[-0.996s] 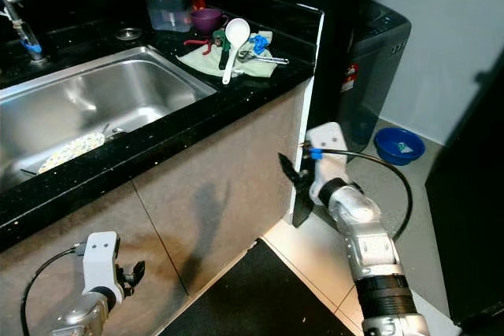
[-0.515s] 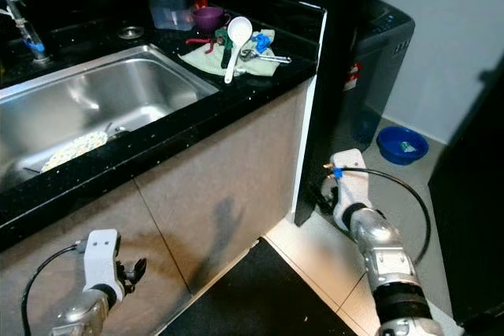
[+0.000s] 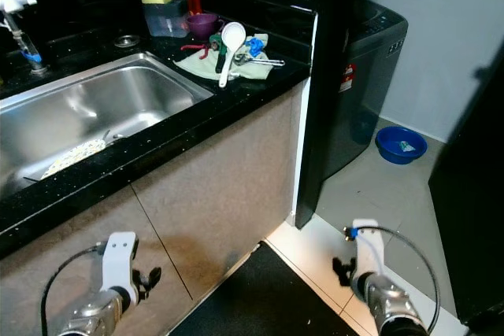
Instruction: Kitchen organization
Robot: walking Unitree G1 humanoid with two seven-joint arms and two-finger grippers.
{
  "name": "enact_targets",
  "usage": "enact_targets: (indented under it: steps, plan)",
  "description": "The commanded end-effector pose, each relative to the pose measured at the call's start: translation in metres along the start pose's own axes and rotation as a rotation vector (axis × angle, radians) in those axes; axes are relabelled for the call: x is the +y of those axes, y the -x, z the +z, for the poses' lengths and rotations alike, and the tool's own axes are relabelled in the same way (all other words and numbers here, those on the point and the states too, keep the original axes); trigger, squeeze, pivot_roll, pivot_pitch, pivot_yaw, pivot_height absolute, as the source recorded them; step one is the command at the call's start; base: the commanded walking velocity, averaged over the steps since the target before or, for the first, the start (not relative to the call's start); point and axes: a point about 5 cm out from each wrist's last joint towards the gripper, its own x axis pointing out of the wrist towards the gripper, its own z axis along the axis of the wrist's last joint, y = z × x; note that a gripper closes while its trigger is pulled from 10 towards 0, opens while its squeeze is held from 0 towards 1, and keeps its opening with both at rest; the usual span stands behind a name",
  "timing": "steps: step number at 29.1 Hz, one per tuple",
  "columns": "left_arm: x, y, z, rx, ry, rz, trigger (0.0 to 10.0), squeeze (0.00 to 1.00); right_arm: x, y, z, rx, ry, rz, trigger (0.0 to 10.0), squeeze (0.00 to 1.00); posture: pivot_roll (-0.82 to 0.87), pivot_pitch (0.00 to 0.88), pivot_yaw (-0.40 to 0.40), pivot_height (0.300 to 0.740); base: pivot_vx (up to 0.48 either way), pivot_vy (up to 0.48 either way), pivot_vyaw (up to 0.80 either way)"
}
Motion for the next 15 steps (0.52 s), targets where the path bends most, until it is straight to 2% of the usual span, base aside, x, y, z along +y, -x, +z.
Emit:
enact_targets:
  steps: [1,3,4,10,15]
  plan:
    - [0.007,0.002,-0.004,0.028,0.006,0.018,10.0,0.0,-0.001,0.0,-0.005,0.011,-0.008,-0.012,10.0,0.0,0.03,0.0,0.019,0.74,0.0,0.0,0.0]
    - [0.01,0.002,-0.006,0.036,0.013,0.027,10.0,0.0,-0.002,0.001,-0.01,0.029,-0.009,-0.027,10.0,0.0,0.03,0.0,0.019,0.74,0.0,0.0,0.0]
    - [0.017,0.005,-0.01,0.049,0.03,0.044,10.0,0.0,0.001,-0.001,-0.005,0.004,-0.011,-0.001,10.0,0.0,0.03,0.0,0.029,0.74,0.0,0.0,0.0]
    - [0.025,0.011,-0.026,0.098,0.044,0.067,10.0,0.0,0.001,-0.001,0.003,-0.04,0.001,0.011,10.0,0.0,0.03,0.0,0.03,0.74,0.0,0.0,0.0]
    - [0.034,0.02,-0.043,0.144,0.075,0.096,10.0,0.0,-0.006,0.0,0.025,-0.133,-0.011,0.026,10.0,0.0,0.01,0.0,0.029,0.74,-0.05,0.0,0.0]
